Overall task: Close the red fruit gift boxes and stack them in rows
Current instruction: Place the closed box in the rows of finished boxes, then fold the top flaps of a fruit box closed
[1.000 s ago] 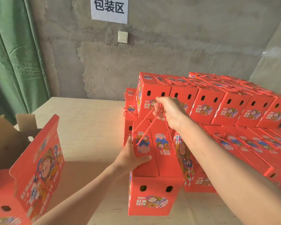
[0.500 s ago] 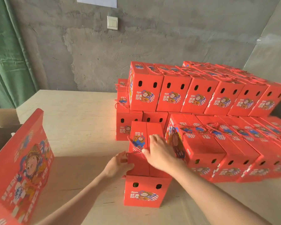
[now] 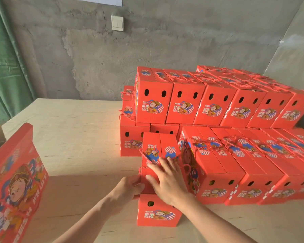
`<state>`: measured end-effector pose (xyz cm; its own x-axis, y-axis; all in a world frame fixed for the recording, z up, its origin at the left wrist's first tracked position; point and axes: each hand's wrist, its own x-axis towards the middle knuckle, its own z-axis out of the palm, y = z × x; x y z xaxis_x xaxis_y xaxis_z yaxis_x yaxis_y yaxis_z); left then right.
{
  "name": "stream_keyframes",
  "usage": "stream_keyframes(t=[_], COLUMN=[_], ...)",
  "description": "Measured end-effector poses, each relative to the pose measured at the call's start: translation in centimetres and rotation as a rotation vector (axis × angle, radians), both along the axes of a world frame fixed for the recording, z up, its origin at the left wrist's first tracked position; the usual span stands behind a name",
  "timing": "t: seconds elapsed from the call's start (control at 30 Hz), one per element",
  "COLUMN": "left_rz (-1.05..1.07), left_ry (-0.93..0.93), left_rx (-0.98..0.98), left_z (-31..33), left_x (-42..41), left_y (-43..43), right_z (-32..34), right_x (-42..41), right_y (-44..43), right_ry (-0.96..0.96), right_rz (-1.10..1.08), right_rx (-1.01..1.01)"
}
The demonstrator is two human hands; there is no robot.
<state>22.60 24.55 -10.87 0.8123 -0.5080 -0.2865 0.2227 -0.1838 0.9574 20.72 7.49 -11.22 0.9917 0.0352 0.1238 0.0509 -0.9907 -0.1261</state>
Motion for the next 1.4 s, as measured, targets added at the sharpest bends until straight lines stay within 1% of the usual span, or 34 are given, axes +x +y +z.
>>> stream_keyframes(t=[0.1, 0.2, 0.3, 0.4, 0.5, 0.53, 0.6, 0.7, 0.77, 0.83, 0.87, 0.93, 0.97, 1.03, 1.1, 1.17, 1.23, 1.3, 1.4], left_rz=[0.0, -0.042, -0.028, -0.017, 0.144, 0.194, 0.227, 0.218, 0.23, 0.284, 0.32, 0.385, 0.416, 0.486, 0.578, 0.682, 0.78, 0.842, 0.904], left_ry=[-0.007, -0.019, -0.035, -0.021, -0.107, -0.143, -0.193, -0.293, -0.327, -0.344, -0.359, -0.417, -0.456, -0.549, -0.643, -0.733, -0.791, -0.85, -0.858], left_rx=[0.082, 0.185, 0.208, 0.202, 0.145, 0.134, 0.141, 0.159, 0.182, 0.176, 0.166, 0.179, 0.201, 0.245, 0.31, 0.372, 0.406, 0.429, 0.517], left_z=[0.7, 1.3, 1.2, 1.3, 1.6, 1.8, 2.0, 2.6, 3.2, 4.2, 4.6, 5.7, 6.3, 7.3, 8.4, 9.6, 10.6, 11.5, 11.9], left_x=[1.3, 2.0, 2.6, 2.8, 2.0, 1.5, 0.4, -0.9, -1.7, -2.5, -2.9, -3.6, -3.9, -4.0, -3.9, -3.9, -4.3, -4.7, -4.5], left_y=[-3.2, -6.5, -8.1, -8.1, -8.3, -8.2, -7.8, -5.2, -2.8, -0.2, 1.2, 4.1, 5.7, 9.1, 12.8, 16.4, 19.8, 22.6, 26.4], right_z=[0.0, -0.4, -0.4, -0.6, -0.7, -0.6, -0.6, -0.6, -0.2, 0.2, 0.3, 0.6, 0.7, 0.7, 0.6, 0.6, 0.8, 1.6, 2.5], right_x=[1.2, 2.6, 3.7, 4.4, 4.8, 4.9, 4.7, 4.6, 4.7, 4.6, 4.5, 4.1, 3.8, 3.0, 2.1, 1.2, 0.2, -0.5, -0.8], right_y=[-1.8, -2.9, -4.0, -4.2, -4.1, -4.2, -4.4, -4.6, -4.2, -2.7, -1.2, 3.0, 5.8, 11.6, 17.0, 21.8, 25.9, 29.3, 33.2], right_ry=[-0.046, 0.03, -0.044, -0.094, -0.145, -0.161, -0.169, -0.094, -0.032, -0.064, -0.116, -0.182, -0.147, 0.009, 0.117, 0.18, 0.221, 0.27, 0.279], right_rz=[-0.089, -0.149, -0.148, -0.164, -0.177, -0.177, -0.171, -0.179, -0.229, -0.24, -0.192, 0.005, 0.111, 0.267, 0.389, 0.509, 0.62, 0.682, 0.627], right_rx=[-0.023, 0.094, 0.075, 0.114, 0.116, 0.122, 0.138, 0.153, 0.12, 0.067, 0.07, 0.178, 0.256, 0.361, 0.385, 0.411, 0.484, 0.605, 0.753])
